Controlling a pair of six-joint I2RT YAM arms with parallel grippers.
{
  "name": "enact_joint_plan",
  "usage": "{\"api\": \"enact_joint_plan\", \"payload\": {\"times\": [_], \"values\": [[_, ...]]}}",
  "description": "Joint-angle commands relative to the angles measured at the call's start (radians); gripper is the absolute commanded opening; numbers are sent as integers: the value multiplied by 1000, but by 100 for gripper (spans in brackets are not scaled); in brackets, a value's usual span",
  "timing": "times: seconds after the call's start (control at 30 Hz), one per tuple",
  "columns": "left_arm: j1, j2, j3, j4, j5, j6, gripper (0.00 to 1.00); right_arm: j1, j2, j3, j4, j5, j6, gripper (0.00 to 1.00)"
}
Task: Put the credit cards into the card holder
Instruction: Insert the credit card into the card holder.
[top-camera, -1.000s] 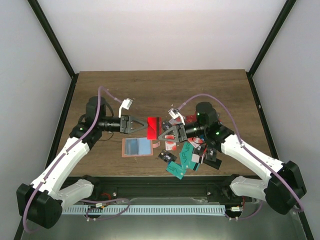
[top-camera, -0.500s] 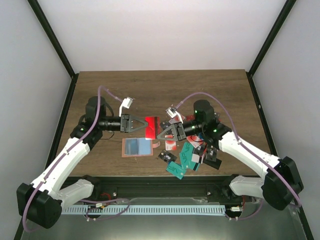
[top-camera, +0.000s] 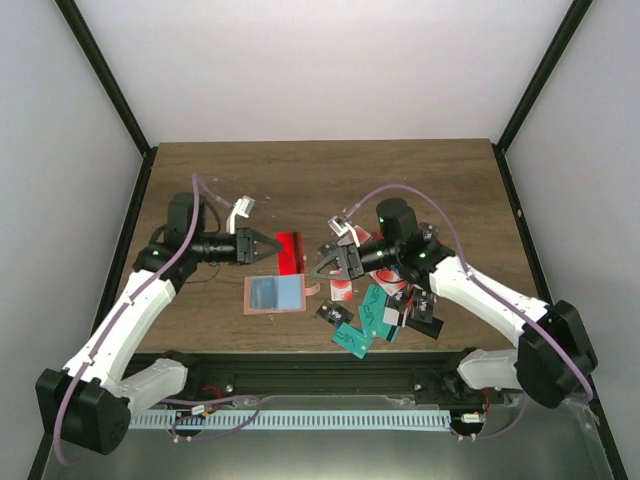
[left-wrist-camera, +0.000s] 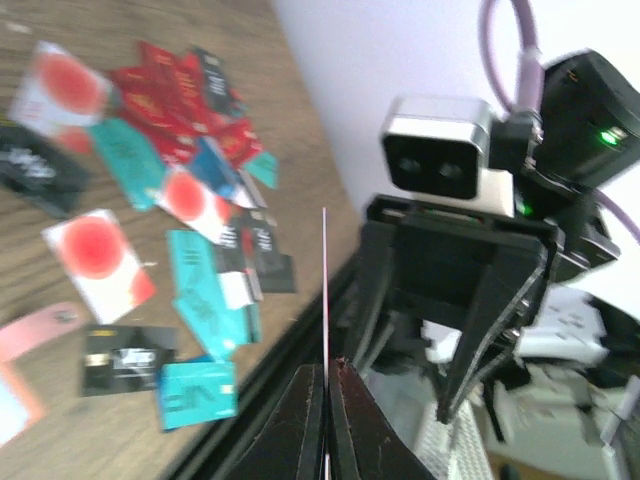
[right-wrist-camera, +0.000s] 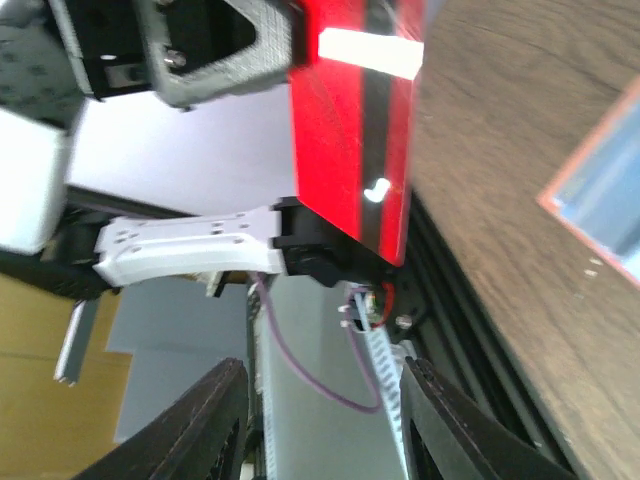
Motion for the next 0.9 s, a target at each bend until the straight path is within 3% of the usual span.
{"api": "enact_joint_plan", "payload": {"times": [0.0, 0.33, 0.87], "values": [[67, 8, -8, -209, -173, 132, 4, -8, 63, 27, -128, 123, -81, 44], [155, 54, -122, -229, -373, 152, 4, 37, 238, 79, -153, 218, -117, 44], [133, 287, -206, -41, -310, 156, 4, 56, 530, 236, -193, 238, -147, 38]]}}
